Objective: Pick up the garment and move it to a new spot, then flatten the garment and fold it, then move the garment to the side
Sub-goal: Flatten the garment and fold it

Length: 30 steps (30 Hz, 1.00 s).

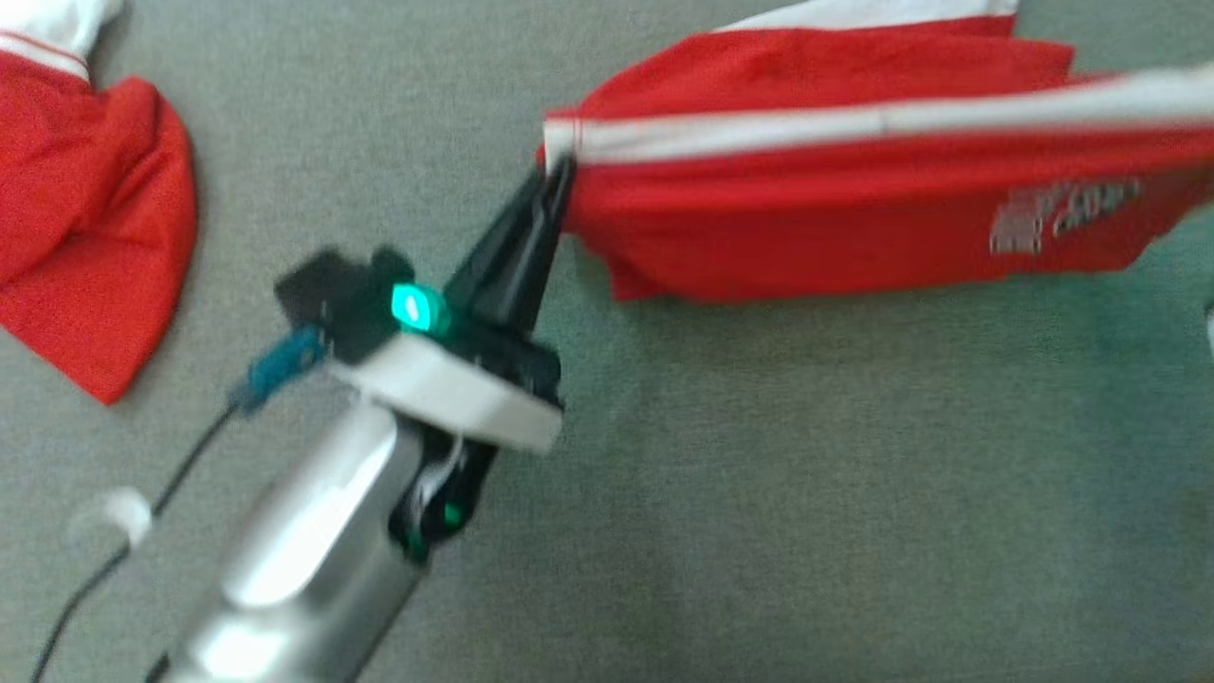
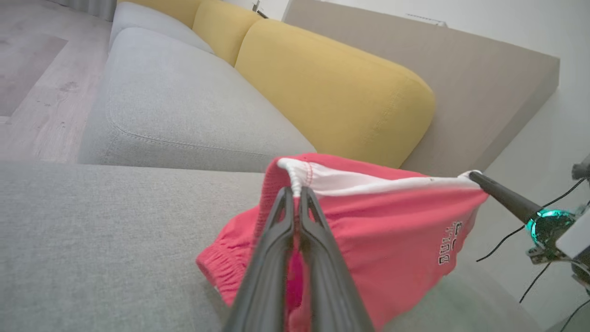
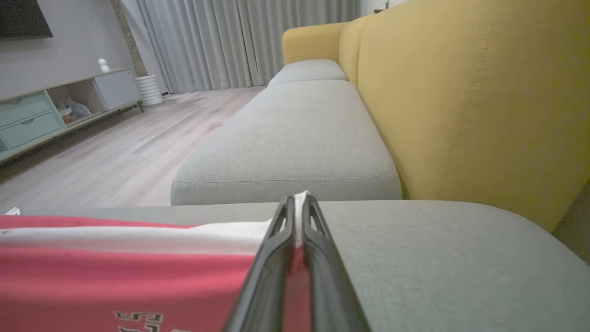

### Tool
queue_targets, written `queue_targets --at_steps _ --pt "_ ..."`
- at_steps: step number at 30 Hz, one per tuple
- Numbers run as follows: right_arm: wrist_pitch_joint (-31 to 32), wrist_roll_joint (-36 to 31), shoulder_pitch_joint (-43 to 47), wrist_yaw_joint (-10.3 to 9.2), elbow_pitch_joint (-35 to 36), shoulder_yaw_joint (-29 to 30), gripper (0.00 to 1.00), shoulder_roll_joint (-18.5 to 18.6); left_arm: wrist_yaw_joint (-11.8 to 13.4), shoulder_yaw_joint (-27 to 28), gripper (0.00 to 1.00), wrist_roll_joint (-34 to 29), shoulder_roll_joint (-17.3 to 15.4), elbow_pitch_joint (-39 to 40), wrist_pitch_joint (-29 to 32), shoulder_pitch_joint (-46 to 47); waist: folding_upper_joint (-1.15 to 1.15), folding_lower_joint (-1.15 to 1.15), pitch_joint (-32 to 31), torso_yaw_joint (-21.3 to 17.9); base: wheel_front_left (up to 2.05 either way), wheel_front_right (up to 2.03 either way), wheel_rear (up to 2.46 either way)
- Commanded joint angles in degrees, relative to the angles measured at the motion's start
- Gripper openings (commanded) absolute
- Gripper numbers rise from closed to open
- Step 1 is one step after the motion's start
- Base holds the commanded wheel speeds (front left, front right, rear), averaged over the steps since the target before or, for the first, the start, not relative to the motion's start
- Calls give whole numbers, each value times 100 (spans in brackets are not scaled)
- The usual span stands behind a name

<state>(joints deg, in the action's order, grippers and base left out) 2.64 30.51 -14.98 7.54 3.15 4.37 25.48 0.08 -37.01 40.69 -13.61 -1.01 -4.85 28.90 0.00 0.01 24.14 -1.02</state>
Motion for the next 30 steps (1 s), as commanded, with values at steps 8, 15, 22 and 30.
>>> queue_targets --at_steps 8,15,22,30 --pt "-6 -361 -1830 -5 -1400 -795 0 360 20 283 0 -44 182 -799 231 1058 0 -1 628 191 0 0 0" --pt "-568 -412 -2873 -5 -2727 -1511 0 309 351 340 0 -309 362 -1421 20 1451 0 -1 818 287 0 0 0" --pt "-1208 -195 -3583 -5 -3739 -2193 1 225 290 274 25 -303 511 -1780 -111 1557 0 -1 884 326 0 0 0" --pt "-1624 260 -3773 -5 -4191 -2725 100 278 208 197 100 -360 657 -2045 -561 1488 0 -1 721 372 0 0 0"
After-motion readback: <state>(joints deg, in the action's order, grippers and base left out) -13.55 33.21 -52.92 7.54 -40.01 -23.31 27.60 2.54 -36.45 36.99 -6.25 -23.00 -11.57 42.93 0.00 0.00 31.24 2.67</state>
